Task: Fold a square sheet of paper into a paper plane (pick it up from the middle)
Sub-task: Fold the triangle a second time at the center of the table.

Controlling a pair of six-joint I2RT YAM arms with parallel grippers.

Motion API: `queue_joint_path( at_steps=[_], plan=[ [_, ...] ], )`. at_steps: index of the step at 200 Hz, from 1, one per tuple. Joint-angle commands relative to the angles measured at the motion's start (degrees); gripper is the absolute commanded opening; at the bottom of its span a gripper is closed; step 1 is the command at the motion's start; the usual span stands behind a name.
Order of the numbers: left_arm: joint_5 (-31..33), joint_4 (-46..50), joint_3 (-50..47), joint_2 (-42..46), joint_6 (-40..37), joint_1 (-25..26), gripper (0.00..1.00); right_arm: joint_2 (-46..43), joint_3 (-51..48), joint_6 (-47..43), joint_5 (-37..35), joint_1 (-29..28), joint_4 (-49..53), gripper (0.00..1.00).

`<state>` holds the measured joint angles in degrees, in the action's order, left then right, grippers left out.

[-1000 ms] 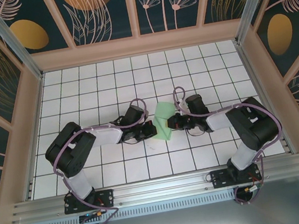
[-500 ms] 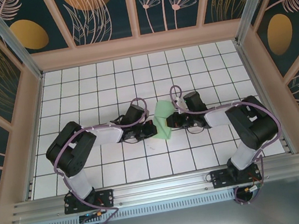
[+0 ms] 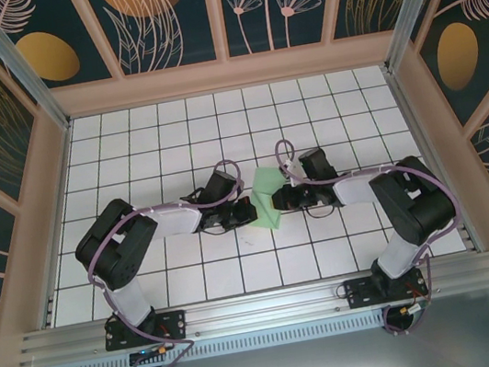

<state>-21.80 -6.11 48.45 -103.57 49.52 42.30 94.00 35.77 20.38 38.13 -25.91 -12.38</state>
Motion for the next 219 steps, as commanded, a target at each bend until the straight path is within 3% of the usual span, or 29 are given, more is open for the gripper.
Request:
queue_joint_path(
  at_steps=[1,125,219],
  plan=[
    [2.0,3.3,0.5,-0.4,-1.1,0.1,0.08,1.4,1.6,-3.1,0.7,0.3,2.5,0.13],
    [2.6,3.5,0.4,-0.4,-1.6,0.1,0.08,4.4,8.2,-10.6,0.0,0.5,11.9,0.14],
    [2.5,3.2,0.3,0.5,-1.3,0.1,0.10,1.9,3.9,-9.2,-2.3,0.9,6.0,0.14]
  ],
)
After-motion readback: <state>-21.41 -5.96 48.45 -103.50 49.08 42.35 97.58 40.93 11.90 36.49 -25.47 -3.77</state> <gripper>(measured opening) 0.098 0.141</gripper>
